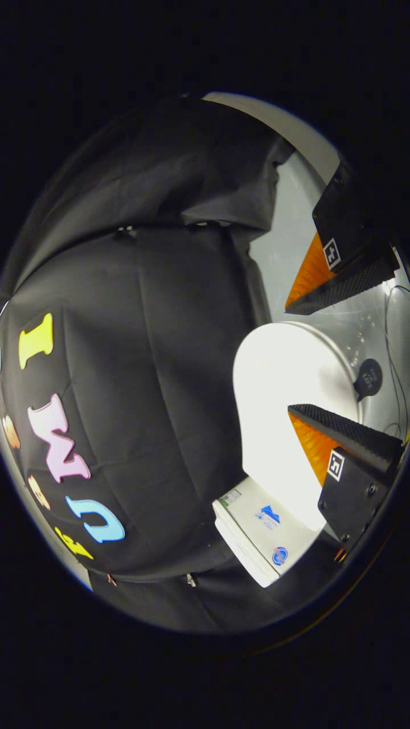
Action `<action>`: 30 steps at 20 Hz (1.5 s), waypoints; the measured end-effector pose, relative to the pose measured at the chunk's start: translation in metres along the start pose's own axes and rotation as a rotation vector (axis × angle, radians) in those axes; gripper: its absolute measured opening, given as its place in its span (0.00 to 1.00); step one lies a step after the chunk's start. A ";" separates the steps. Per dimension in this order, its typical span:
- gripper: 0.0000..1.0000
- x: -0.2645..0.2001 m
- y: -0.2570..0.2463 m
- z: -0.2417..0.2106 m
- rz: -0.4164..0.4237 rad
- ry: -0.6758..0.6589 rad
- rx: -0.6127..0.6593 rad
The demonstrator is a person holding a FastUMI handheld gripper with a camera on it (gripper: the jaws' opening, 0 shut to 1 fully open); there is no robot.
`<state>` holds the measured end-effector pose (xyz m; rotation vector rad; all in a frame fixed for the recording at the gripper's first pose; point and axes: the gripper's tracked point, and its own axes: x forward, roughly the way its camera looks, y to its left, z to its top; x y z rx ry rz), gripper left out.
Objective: Open the toilet lid.
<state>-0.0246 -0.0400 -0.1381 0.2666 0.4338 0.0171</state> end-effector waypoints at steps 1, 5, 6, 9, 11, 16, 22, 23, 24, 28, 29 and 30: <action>0.98 0.000 -0.003 -0.011 0.005 0.031 0.029; 0.98 -0.002 -0.013 -0.058 0.042 0.142 0.165; 0.98 -0.003 -0.014 -0.068 0.051 0.175 0.203; 0.96 -0.007 -0.012 -0.094 0.074 0.234 0.304; 0.95 -0.007 -0.009 -0.105 0.090 0.261 0.380; 0.67 0.000 0.001 -0.116 0.107 0.300 0.591; 0.27 -0.001 0.001 -0.125 0.119 0.346 0.783; 0.27 0.002 0.004 -0.123 0.118 0.341 0.816; 0.25 0.002 0.006 -0.124 0.130 0.348 0.840; 0.21 0.001 0.008 -0.125 0.162 0.356 0.862; 0.21 -0.001 0.008 -0.125 0.165 0.353 0.855; 0.21 0.000 0.004 -0.126 0.157 0.355 0.839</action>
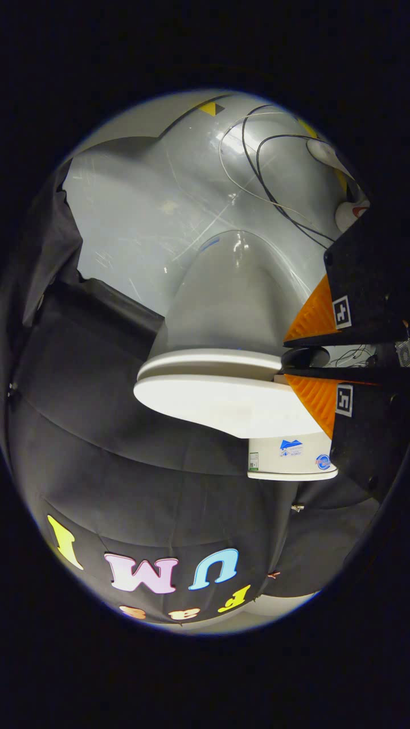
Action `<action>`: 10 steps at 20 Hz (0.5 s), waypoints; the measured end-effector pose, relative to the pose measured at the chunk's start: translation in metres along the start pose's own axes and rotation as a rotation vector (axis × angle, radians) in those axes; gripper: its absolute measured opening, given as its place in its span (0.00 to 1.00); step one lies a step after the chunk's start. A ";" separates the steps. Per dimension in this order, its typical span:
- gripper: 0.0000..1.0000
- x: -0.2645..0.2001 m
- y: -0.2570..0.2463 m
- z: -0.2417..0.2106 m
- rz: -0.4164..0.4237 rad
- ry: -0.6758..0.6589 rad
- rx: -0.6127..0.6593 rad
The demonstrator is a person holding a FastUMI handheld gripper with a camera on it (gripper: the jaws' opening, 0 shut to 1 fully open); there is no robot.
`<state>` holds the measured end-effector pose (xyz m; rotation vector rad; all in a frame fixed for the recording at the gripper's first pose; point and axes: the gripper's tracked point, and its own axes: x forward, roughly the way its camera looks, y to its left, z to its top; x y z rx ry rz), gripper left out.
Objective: Open the toilet lid.
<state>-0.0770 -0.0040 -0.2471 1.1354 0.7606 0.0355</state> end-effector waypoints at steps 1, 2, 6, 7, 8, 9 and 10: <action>0.21 0.014 -0.004 0.002 0.025 -0.026 0.034; 0.14 -0.005 -0.002 0.007 0.027 -0.013 0.050; 0.08 -0.002 0.003 0.005 0.043 0.004 0.064; 0.08 -0.003 0.004 0.007 0.046 0.000 0.061; 0.05 -0.004 0.006 0.007 0.047 -0.002 0.047; 0.05 -0.005 0.005 0.004 0.042 0.006 0.025; 0.05 -0.004 0.005 0.004 0.033 0.001 0.012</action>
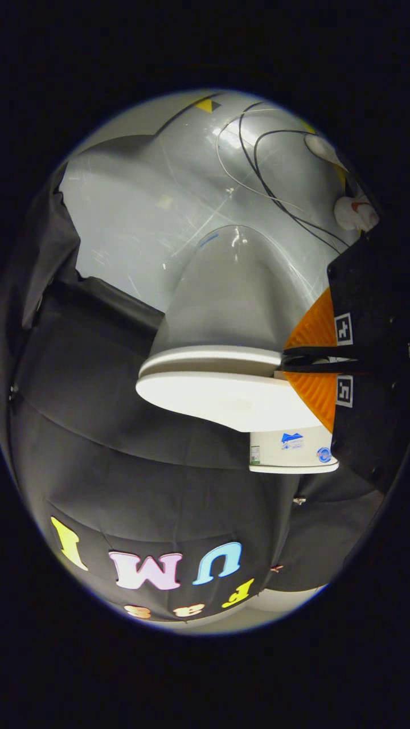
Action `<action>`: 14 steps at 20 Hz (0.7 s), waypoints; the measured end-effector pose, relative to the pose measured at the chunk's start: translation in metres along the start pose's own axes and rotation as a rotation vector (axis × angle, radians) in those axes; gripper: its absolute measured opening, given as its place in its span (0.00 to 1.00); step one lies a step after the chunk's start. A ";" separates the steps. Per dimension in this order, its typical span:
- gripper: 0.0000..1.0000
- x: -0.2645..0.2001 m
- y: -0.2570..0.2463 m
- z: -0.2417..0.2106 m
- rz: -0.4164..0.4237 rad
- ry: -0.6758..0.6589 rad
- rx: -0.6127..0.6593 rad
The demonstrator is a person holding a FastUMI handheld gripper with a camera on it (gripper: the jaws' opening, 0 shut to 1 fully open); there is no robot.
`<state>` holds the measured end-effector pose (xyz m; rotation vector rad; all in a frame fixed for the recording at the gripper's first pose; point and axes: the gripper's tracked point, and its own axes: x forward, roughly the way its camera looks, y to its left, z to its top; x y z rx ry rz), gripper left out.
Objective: Open the toilet lid.
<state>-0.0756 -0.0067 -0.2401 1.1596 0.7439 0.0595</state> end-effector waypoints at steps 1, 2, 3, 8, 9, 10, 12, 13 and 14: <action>0.05 0.000 0.004 0.001 -0.006 0.001 -0.004; 0.05 -0.003 0.005 0.003 -0.012 -0.008 -0.002; 0.05 -0.003 0.007 0.003 -0.018 -0.010 0.007; 0.05 -0.011 0.024 0.004 -0.059 -0.017 -0.008; 0.05 -0.013 0.029 0.004 -0.065 -0.020 -0.013; 0.05 -0.016 0.036 0.003 -0.071 -0.018 -0.017; 0.05 -0.019 0.051 0.003 -0.080 -0.020 -0.044; 0.05 -0.022 0.059 0.003 -0.086 -0.025 -0.058; 0.05 -0.024 0.066 0.002 -0.093 -0.024 -0.072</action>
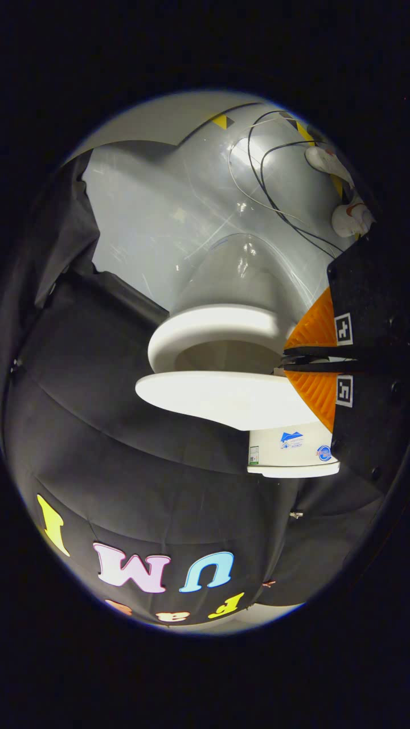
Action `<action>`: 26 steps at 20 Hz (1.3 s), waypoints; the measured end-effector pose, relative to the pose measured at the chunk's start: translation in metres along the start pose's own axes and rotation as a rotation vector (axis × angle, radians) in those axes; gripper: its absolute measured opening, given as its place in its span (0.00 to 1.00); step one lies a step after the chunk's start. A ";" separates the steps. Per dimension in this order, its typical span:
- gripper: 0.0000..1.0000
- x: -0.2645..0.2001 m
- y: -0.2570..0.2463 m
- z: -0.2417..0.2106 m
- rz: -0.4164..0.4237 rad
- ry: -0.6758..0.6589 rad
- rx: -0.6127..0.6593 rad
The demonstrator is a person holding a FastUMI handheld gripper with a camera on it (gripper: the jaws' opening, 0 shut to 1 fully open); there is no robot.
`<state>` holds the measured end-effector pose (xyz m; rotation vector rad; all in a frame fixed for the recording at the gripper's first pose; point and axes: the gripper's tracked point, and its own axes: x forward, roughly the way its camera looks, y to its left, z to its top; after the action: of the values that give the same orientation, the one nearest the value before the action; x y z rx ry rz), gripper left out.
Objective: Open the toilet lid.
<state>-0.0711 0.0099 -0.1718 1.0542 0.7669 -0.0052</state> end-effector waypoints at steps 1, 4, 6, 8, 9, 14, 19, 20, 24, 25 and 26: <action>0.05 -0.002 0.008 0.001 -0.008 -0.003 -0.014; 0.05 -0.015 0.032 0.002 -0.024 -0.018 -0.069; 0.05 -0.021 0.054 0.002 -0.031 -0.017 -0.089; 0.05 -0.026 0.074 0.000 -0.043 -0.017 -0.143; 0.05 -0.028 0.083 -0.004 -0.045 -0.018 -0.176; 0.05 -0.036 0.132 -0.009 -0.055 -0.035 -0.266; 0.05 -0.037 0.169 -0.022 -0.098 -0.050 -0.342; 0.05 -0.037 0.175 -0.025 -0.121 -0.056 -0.365; 0.05 -0.037 0.196 -0.033 -0.185 -0.060 -0.451; 0.05 -0.038 0.203 -0.036 -0.184 -0.060 -0.459; 0.05 -0.037 0.210 -0.039 -0.188 -0.062 -0.472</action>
<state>-0.0471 0.1364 0.0023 0.5308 0.7609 -0.0163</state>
